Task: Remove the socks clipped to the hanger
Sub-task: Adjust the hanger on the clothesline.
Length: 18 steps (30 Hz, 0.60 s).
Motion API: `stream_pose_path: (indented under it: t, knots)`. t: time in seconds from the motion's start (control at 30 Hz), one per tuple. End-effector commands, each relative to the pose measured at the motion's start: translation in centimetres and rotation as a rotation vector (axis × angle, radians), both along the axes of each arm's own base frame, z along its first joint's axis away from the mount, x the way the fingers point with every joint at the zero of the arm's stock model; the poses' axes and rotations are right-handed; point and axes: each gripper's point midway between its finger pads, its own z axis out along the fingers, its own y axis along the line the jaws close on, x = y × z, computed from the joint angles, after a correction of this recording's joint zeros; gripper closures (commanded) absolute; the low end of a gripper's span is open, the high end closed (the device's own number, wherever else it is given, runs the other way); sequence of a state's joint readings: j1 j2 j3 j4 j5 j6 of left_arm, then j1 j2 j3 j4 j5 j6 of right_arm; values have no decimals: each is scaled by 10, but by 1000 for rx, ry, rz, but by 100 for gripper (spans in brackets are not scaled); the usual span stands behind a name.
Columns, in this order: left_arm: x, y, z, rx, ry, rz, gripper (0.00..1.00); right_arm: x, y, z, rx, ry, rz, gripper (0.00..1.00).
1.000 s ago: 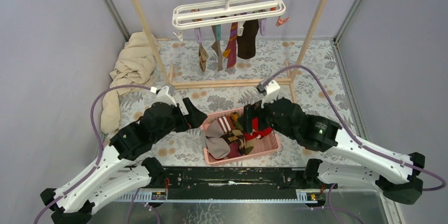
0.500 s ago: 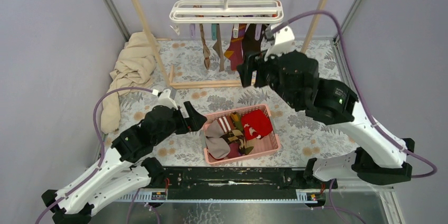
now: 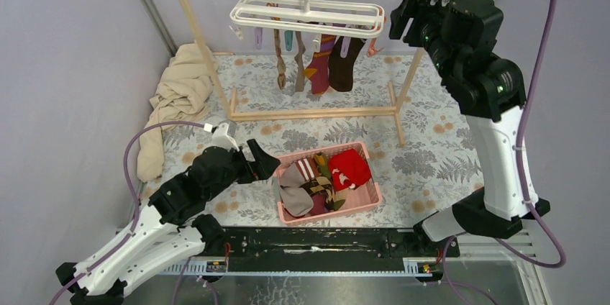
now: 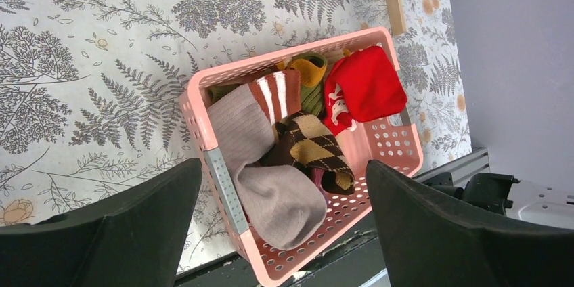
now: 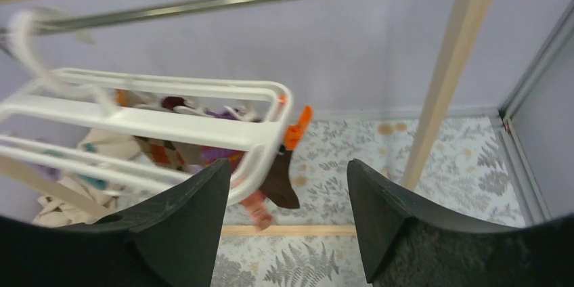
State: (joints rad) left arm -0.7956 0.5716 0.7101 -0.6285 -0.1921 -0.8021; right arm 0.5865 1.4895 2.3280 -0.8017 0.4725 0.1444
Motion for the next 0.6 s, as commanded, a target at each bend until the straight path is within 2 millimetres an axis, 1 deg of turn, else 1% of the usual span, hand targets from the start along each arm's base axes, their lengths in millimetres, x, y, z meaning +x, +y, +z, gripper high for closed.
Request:
stream_pose_path:
  t: [0.0, 0.03, 0.13, 0.17, 0.27, 0.37, 0.47, 0.57]
  knots:
    - [7, 0, 6, -2, -16, 21, 2, 39, 2, -36, 123, 95, 138, 28]
    - [7, -1, 6, 1, -15, 17, 2, 47, -3, -43, 150, 112, 146, 27]
    - [8, -4, 8, 14, -12, 5, 2, 67, -8, -44, 219, 109, 199, 25]
    - [9, -4, 9, 19, -12, 2, 2, 73, -6, -44, 237, 102, 231, 24]
    - [9, -4, 10, 25, -14, 1, 2, 88, -10, -46, 304, 87, 269, 23]
    - [10, -4, 8, 25, -11, 5, 2, 96, -10, -47, 330, 73, 279, 23]
    - [10, -5, 5, 26, -8, 7, 2, 104, -7, -57, 331, 76, 307, 23]
    - [11, -6, 3, 31, -1, 2, 2, 105, -1, -65, 333, 53, 365, 23]
